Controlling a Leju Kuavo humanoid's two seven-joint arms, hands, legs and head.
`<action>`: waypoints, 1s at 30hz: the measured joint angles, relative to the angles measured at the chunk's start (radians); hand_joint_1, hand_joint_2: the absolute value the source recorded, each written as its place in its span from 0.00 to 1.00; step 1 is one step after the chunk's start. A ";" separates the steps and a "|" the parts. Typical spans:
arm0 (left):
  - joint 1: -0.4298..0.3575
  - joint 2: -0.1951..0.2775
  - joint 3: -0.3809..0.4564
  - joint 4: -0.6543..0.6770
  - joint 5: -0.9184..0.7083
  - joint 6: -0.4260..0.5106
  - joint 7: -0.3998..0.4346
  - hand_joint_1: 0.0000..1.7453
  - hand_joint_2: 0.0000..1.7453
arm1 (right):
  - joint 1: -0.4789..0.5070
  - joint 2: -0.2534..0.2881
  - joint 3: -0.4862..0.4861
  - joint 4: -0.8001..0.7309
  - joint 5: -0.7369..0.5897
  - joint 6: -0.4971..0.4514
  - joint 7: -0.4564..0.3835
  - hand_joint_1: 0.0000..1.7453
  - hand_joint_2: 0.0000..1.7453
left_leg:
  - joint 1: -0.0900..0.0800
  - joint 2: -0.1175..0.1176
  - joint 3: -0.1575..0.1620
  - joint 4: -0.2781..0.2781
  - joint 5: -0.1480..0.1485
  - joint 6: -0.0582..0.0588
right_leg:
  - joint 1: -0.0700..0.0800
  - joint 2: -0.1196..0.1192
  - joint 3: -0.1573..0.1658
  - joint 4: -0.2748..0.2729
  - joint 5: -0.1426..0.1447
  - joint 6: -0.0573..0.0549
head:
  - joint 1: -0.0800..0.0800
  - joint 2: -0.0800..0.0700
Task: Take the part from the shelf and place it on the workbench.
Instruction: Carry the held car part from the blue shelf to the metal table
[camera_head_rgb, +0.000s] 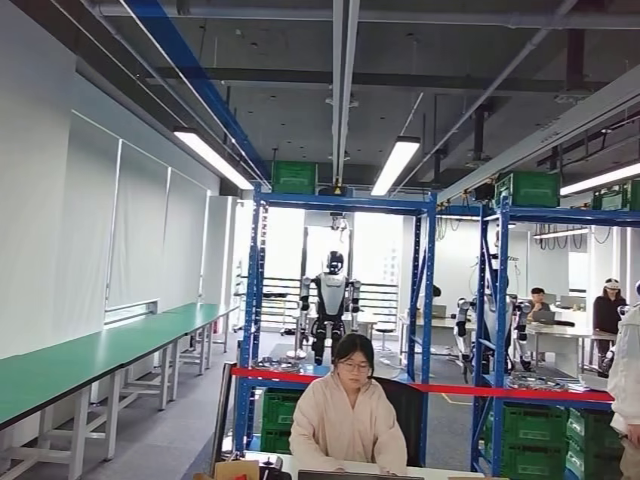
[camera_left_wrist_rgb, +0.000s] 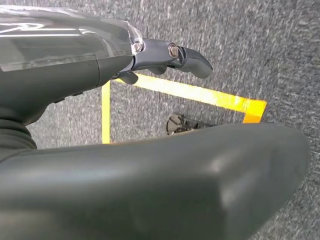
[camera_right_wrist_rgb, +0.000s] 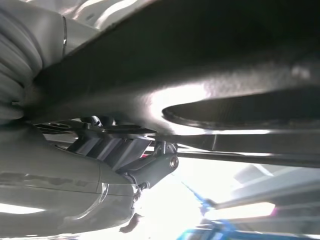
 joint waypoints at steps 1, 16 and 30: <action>-0.001 0.000 -0.003 0.000 -0.004 -0.002 -0.002 0.00 1.00 | -0.038 0.000 0.004 0.037 0.005 -0.004 0.016 1.00 1.00 | -0.001 -0.002 0.003 0.000 -0.001 0.000 | 0.001 0.001 0.022 -0.062 0.043 -0.006 | 0.000 0.000; -0.006 0.001 -0.044 0.001 -0.035 -0.020 -0.030 0.00 1.00 | -0.359 0.003 0.084 0.516 0.347 -0.192 0.160 1.00 1.00 | -0.002 -0.003 -0.111 0.183 -0.045 -0.039 | 0.009 -0.004 0.118 -0.284 0.122 -0.046 | 0.001 0.000; 0.002 0.004 -0.049 0.001 -0.041 -0.029 -0.069 0.00 1.00 | -0.266 -0.150 0.059 0.671 0.833 -0.317 0.275 1.00 1.00 | 0.001 -0.006 -0.018 -0.001 0.013 0.008 | -0.001 -0.003 -0.034 0.014 0.001 0.010 | 0.000 0.000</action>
